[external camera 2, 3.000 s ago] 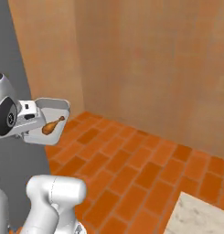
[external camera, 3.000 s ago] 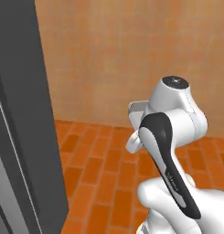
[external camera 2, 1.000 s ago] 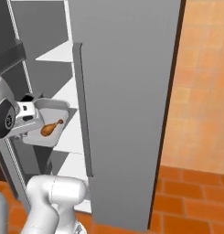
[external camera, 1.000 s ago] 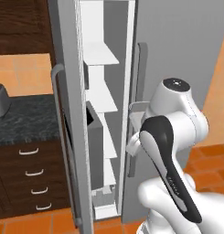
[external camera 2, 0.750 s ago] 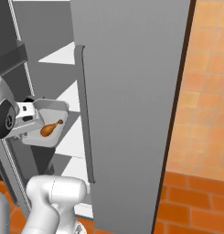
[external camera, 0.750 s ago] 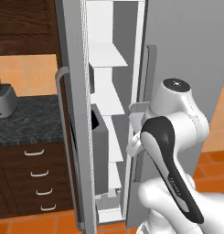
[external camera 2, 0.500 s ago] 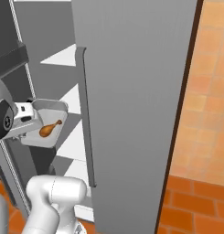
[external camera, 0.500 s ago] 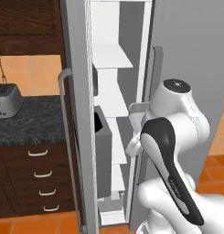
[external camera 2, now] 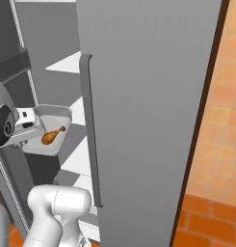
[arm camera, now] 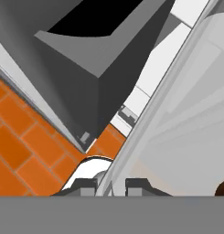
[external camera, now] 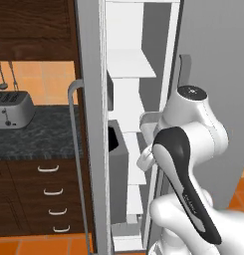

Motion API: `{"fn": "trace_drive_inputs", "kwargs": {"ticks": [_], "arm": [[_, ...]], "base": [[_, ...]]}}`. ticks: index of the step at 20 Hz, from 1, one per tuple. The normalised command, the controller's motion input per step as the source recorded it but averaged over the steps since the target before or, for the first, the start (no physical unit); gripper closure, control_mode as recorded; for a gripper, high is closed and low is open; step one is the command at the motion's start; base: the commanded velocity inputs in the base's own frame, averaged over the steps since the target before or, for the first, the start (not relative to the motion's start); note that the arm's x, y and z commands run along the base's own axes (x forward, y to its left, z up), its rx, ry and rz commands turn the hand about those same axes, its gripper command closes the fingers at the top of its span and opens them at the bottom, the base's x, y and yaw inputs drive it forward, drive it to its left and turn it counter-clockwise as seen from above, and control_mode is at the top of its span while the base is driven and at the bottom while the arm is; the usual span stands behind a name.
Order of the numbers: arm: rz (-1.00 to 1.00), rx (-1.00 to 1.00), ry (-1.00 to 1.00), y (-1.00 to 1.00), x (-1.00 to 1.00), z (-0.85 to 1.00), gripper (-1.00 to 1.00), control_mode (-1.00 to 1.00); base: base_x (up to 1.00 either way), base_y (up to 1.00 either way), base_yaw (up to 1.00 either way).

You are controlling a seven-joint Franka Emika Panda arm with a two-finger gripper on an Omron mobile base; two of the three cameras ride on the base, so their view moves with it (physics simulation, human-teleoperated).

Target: Take the meat container that has the chicken drumstick and place it on the second highest rack of the freezer. Then take the vegetable container that has the squash and garlic and place it on the highest rack of the freezer.

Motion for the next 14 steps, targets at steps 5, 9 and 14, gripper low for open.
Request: {"fn": "trace_drive_inputs", "kwargs": {"ticks": [5, 9, 14], "arm": [[0.08, 0.01, 0.02, 0.02, 0.78, -0.06, 1.00, -1.00], [0.06, 0.00, 0.07, 0.00, 1.00, 0.00, 1.00, -1.00], [0.00, 0.00, 0.13, 0.00, 1.00, -0.04, 1.00, -1.00]], "base": [[0.09, 0.00, 0.01], [0.00, 0.00, 0.00], [0.00, 0.00, 0.00]]}}
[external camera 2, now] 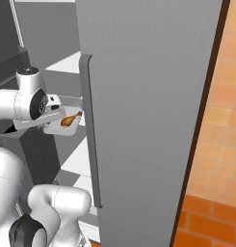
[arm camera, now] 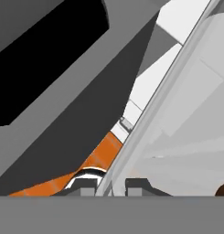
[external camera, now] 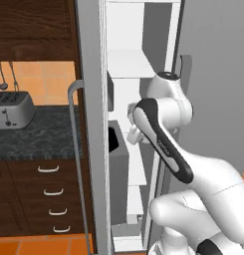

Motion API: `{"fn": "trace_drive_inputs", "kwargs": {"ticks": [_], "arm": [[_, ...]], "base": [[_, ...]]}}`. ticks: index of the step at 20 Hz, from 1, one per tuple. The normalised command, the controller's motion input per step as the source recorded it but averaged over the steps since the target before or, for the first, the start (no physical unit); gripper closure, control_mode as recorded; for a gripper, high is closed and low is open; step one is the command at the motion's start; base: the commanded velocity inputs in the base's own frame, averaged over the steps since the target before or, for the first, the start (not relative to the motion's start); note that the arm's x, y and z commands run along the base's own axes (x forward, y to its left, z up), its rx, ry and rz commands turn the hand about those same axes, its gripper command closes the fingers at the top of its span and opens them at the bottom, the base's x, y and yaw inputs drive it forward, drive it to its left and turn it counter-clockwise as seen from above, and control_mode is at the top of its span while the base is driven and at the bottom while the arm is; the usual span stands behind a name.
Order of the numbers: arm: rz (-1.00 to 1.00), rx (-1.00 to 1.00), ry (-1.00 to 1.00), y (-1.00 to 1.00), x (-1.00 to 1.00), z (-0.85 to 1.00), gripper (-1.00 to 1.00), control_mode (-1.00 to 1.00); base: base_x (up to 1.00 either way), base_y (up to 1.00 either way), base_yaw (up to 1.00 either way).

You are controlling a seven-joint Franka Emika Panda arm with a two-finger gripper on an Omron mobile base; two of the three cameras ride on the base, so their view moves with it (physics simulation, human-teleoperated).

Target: Take the meat container that has the chicken drumstick and place it on the second highest rack of the freezer. Then take the vegetable container that has the squash and garlic and place it on the highest rack of the freezer.

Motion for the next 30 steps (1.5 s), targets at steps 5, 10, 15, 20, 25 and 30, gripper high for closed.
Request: {"fn": "trace_drive_inputs", "kwargs": {"ticks": [5, 10, 15, 20, 25, 30], "arm": [[0.00, 0.00, 0.02, 0.08, 1.00, -0.18, 1.00, -1.00], [0.00, 0.00, -0.01, 0.11, 0.79, -0.27, 1.00, -1.00], [0.00, 0.00, -0.02, 0.00, 0.61, -0.03, 1.00, -1.00], [0.00, 0.00, 0.00, -0.15, 0.78, -0.19, 1.00, -1.00], [0.01, 0.00, 0.00, 0.00, 0.77, -0.51, 1.00, -1.00], [0.00, 0.00, 0.00, 0.00, 0.66, -0.55, 1.00, -1.00]], "base": [[0.00, 0.00, 0.00], [0.00, 0.00, 0.00], [0.00, 0.00, 0.00], [0.00, 0.00, 0.00], [0.00, 0.00, 0.00], [0.00, 0.00, 0.00]]}}
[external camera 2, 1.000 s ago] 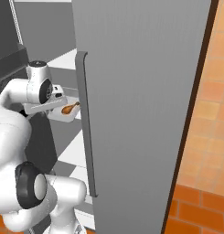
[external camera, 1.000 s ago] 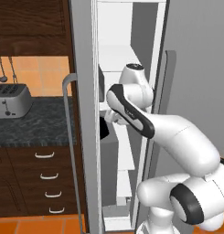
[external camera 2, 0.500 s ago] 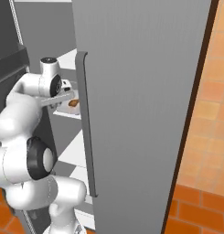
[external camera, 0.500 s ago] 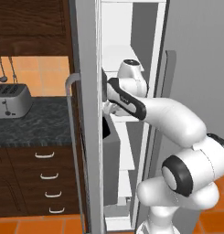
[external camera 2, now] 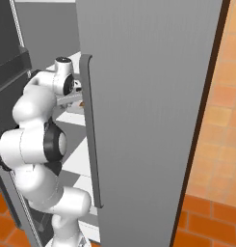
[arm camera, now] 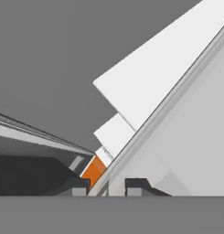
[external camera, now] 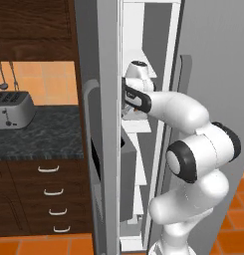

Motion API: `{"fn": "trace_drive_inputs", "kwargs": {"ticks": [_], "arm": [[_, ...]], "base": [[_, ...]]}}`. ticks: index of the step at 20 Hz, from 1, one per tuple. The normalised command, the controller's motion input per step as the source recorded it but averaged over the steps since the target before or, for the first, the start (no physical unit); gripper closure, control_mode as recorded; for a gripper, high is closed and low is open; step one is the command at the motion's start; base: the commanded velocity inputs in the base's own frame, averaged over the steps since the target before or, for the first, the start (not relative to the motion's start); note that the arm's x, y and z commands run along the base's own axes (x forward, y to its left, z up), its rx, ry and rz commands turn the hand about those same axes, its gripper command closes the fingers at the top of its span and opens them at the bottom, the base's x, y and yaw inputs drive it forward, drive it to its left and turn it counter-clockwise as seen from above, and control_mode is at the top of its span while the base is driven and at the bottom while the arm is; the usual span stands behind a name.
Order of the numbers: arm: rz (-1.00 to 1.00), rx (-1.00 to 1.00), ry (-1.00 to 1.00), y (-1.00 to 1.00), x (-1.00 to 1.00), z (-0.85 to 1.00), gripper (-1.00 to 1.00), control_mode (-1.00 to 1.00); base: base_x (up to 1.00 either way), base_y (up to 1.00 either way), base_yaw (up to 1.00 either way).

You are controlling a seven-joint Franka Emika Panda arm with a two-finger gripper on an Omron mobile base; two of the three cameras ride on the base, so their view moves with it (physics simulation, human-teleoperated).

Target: Take the meat container that has the chicken drumstick and place it on the second highest rack of the freezer. Then take the vegetable container that has the squash and garlic and place it on the highest rack of the freezer.

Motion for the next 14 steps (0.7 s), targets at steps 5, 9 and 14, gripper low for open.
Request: {"fn": "trace_drive_inputs", "kwargs": {"ticks": [5, 9, 14], "arm": [[0.01, 0.00, 0.00, 0.00, 0.31, -0.87, 1.00, -1.00], [0.00, 0.00, 0.00, 0.00, 0.58, -0.68, 1.00, -1.00], [0.00, 0.00, -0.05, 0.00, 0.75, -0.48, 1.00, -1.00]], "base": [[0.00, 0.00, 0.00], [0.00, 0.00, 0.00], [0.00, 0.00, 0.00]]}}
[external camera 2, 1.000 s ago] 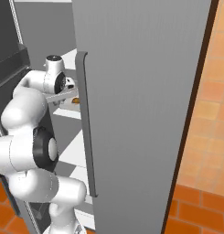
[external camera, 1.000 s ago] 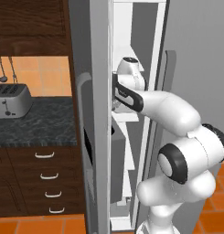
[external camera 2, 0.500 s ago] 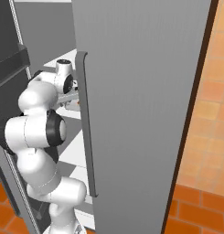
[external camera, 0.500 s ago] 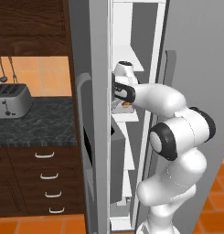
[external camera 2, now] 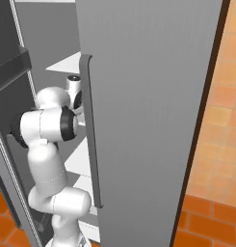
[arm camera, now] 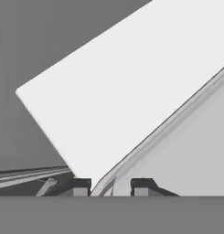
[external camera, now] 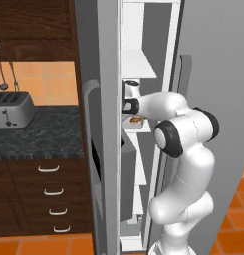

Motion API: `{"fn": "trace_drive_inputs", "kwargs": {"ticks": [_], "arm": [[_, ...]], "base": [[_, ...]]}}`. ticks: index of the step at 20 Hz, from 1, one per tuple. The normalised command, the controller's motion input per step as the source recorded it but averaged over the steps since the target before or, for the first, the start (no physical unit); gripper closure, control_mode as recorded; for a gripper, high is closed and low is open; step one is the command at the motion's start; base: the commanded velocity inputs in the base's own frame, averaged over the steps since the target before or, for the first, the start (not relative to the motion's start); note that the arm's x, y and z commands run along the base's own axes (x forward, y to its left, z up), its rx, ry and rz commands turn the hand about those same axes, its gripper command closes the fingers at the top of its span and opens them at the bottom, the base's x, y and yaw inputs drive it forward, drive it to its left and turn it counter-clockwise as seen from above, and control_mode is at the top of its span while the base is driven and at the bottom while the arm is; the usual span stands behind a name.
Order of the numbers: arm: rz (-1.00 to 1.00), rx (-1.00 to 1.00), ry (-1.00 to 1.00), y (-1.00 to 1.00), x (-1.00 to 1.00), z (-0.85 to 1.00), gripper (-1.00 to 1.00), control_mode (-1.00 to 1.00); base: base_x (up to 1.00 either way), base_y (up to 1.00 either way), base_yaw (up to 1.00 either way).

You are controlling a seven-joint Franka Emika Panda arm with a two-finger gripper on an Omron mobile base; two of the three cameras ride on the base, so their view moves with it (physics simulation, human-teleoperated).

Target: Take the meat container that has the chicken drumstick and place it on the second highest rack of the freezer. Then take the vegetable container that has the squash and garlic and place it on the highest rack of the freezer.

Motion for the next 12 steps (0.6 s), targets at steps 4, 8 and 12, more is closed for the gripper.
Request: {"fn": "trace_drive_inputs", "kwargs": {"ticks": [4, 8, 12], "arm": [[0.00, 0.00, -0.05, 0.00, 0.74, -0.52, 1.00, -1.00], [0.02, 0.00, -0.15, 0.00, -0.02, -0.39, -1.00, -1.00], [0.00, 0.00, -0.28, 0.00, -0.51, 0.01, -1.00, -1.00]], "base": [[0.00, 0.00, 0.00], [0.00, 0.00, 0.00], [0.00, 0.00, 0.00]]}}
